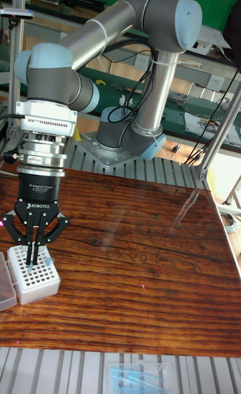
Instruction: Insert a medium pipette tip into the holder for medium pipette tips
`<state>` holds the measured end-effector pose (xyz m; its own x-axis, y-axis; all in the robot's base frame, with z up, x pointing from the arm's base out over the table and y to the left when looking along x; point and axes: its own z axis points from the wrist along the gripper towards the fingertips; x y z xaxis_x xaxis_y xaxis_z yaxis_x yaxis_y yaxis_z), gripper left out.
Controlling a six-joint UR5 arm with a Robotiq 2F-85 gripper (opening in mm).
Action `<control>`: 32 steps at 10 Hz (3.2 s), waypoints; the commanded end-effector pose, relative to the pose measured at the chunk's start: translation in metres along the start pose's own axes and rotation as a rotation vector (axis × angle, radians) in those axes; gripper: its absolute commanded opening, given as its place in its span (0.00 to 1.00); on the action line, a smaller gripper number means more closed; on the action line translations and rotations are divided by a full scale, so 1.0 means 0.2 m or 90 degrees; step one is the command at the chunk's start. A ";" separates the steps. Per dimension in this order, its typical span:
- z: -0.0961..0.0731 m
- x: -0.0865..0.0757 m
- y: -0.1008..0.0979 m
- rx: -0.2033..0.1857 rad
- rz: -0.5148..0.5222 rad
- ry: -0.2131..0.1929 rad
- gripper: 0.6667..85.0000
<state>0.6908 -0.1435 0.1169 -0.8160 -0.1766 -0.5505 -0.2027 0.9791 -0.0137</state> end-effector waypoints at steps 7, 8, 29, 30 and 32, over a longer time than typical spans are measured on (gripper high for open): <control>0.00 0.02 -0.01 -0.004 0.002 -0.005 0.06; 0.00 0.02 0.00 -0.006 0.002 -0.004 0.06; 0.00 0.02 0.02 -0.014 -0.003 -0.001 0.07; 0.00 0.02 0.02 -0.014 -0.002 0.000 0.07; 0.00 0.03 0.01 -0.013 -0.002 0.002 0.07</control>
<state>0.6854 -0.1401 0.1118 -0.8171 -0.1934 -0.5431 -0.2260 0.9741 -0.0069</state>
